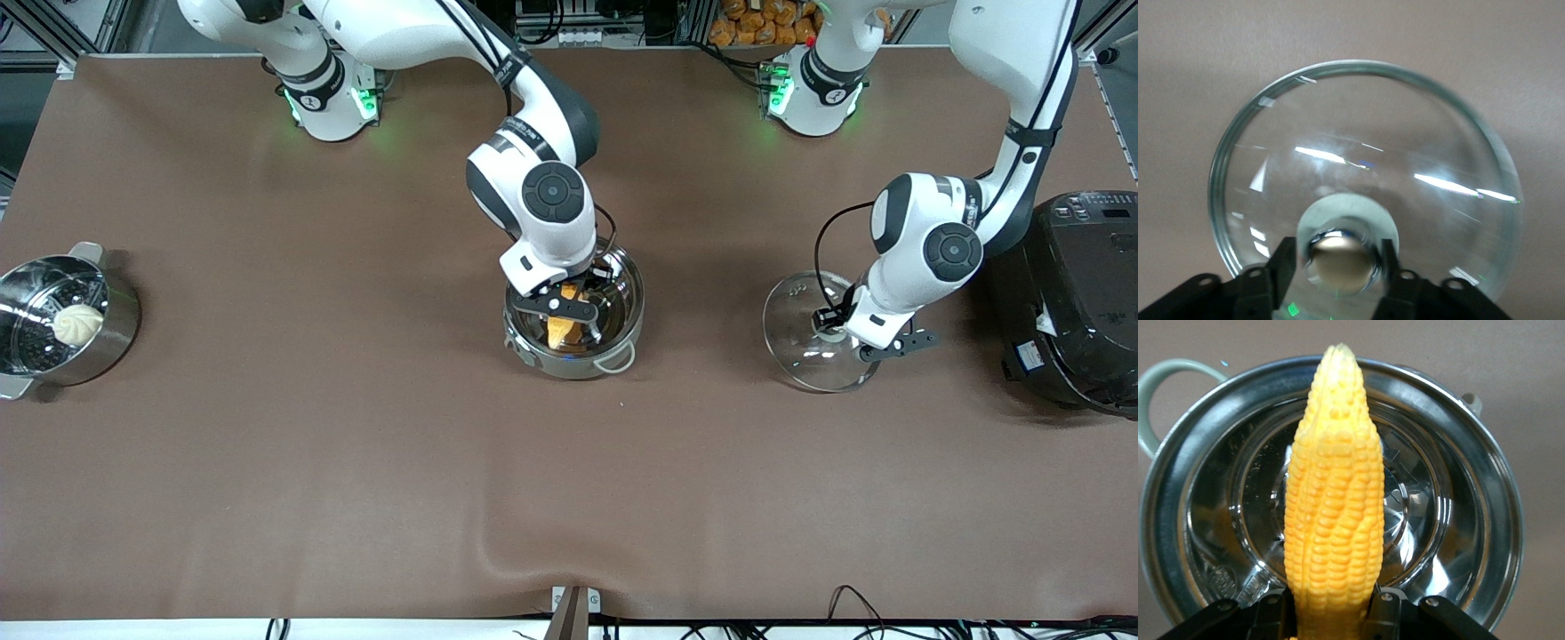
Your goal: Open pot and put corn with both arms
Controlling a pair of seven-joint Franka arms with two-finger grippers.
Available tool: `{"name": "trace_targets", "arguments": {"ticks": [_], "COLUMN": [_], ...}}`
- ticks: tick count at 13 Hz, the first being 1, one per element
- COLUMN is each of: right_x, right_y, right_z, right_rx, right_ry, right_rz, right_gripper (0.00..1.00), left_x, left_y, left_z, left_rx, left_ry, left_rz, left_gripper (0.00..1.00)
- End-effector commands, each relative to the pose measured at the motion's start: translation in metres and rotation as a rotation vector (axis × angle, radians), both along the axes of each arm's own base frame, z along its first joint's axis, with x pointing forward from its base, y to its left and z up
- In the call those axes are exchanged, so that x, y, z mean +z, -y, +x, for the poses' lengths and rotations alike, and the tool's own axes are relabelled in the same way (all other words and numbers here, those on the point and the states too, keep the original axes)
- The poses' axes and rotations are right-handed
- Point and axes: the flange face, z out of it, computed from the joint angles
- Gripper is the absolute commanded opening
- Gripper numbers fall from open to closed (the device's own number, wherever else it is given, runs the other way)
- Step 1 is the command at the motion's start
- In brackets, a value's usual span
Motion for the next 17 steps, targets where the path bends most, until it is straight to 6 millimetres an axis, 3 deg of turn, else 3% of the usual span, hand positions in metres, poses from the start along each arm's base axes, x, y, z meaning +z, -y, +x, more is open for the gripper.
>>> {"name": "trace_targets", "arguments": {"ticks": [1, 2, 3, 7, 9, 10, 12, 14, 15, 17], "right_x": [-0.002, -0.001, -0.001, 0.006, 0.027, 0.053, 0.107, 0.173, 0.205, 0.251], "right_y": [-0.004, -0.004, -0.005, -0.001, 0.008, 0.021, 0.063, 0.142, 0.175, 0.249], "right_z": [0.004, 0.004, 0.004, 0.009, 0.017, 0.026, 0.042, 0.065, 0.065, 0.064], "right_rx": [-0.018, -0.02, -0.016, -0.025, -0.081, -0.105, -0.16, -0.241, -0.217, -0.135], "right_ry": [0.018, 0.019, 0.024, 0.03, 0.042, 0.061, 0.075, 0.062, 0.058, 0.01], "right_rz": [-0.013, -0.013, -0.017, -0.011, 0.004, 0.028, 0.047, 0.041, 0.039, 0.019], "right_gripper": [0.54, 0.89, 1.0, 1.0, 1.0, 1.0, 1.0, 1.0, 1.0, 1.0], "left_x": [0.037, 0.054, 0.076, 0.2, 0.237, 0.252, 0.279, 0.296, 0.307, 0.332], "left_y": [-0.001, -0.002, -0.002, -0.002, -0.003, -0.004, -0.009, -0.023, -0.029, -0.03], "left_z": [0.009, 0.015, 0.022, 0.054, 0.054, 0.053, 0.047, 0.045, 0.045, 0.041], "left_rx": [-0.021, -0.022, -0.021, -0.007, -0.031, -0.046, -0.092, -0.165, -0.177, -0.174], "left_ry": [0.062, 0.076, 0.084, 0.076, 0.06, 0.074, 0.081, 0.045, 0.048, 0.03], "left_rz": [0.016, 0.018, 0.023, 0.047, 0.054, 0.054, 0.057, 0.058, 0.058, 0.059], "left_gripper": [1.0, 1.0, 1.0, 1.0, 1.0, 1.0, 1.0, 1.0, 1.0, 1.0]}}
